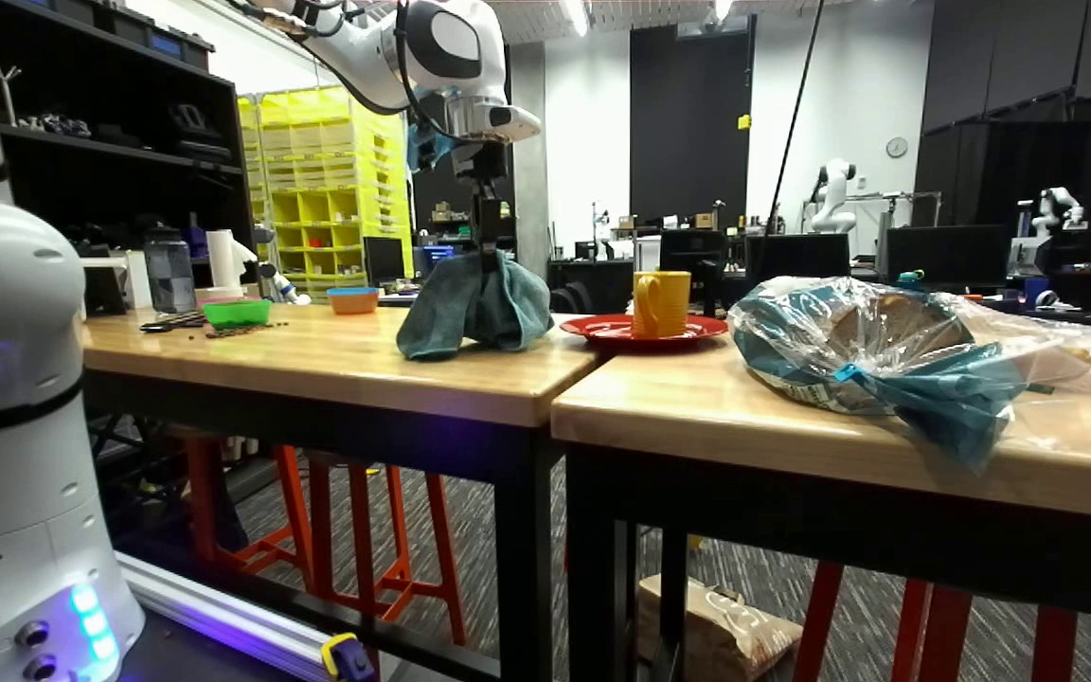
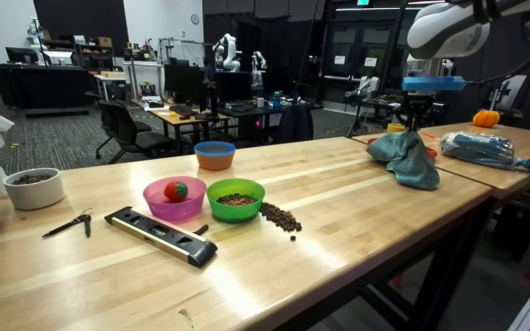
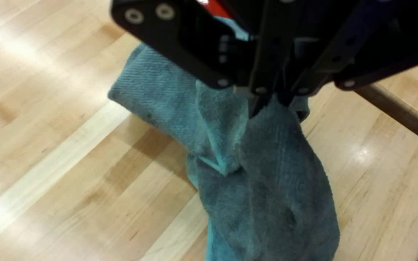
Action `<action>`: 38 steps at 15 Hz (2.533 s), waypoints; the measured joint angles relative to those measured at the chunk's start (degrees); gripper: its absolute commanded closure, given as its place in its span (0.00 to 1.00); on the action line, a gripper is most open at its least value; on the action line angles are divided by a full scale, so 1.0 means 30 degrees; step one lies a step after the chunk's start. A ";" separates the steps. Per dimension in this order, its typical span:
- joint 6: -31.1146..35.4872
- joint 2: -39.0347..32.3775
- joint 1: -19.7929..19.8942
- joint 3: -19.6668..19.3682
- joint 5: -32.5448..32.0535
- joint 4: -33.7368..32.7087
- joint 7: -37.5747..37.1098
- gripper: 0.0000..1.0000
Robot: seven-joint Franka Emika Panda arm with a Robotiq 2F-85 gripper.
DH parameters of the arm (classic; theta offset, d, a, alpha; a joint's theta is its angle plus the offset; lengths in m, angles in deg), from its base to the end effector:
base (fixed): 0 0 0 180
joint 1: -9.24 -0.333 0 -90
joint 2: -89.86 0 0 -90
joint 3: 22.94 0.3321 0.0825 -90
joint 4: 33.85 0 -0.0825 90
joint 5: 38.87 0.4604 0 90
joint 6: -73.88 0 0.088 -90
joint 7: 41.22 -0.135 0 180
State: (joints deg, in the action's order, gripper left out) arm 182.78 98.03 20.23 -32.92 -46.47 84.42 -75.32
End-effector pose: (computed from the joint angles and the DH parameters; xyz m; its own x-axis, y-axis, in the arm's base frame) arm 0.5370 -0.2220 0.4551 0.6110 -0.7908 0.0354 -0.7897 -0.6058 0.0964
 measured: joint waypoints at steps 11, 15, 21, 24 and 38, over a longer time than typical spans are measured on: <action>-0.0044 0.0553 0.1508 -0.1014 0.0000 0.1344 -0.0306 0.98; 0.0122 0.0675 0.1787 -0.1208 0.0000 0.1361 -0.0779 0.98; 0.0404 0.0732 0.1796 -0.1282 0.0000 0.1415 -0.1256 0.49; 0.0564 0.0914 0.1797 -0.1286 0.0000 0.1579 -0.1418 0.30; 0.0761 0.3925 0.1482 0.0187 0.0000 0.2849 -0.1264 0.00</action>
State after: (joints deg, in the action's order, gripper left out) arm 185.07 109.80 24.67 -32.36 -46.47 92.96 -79.12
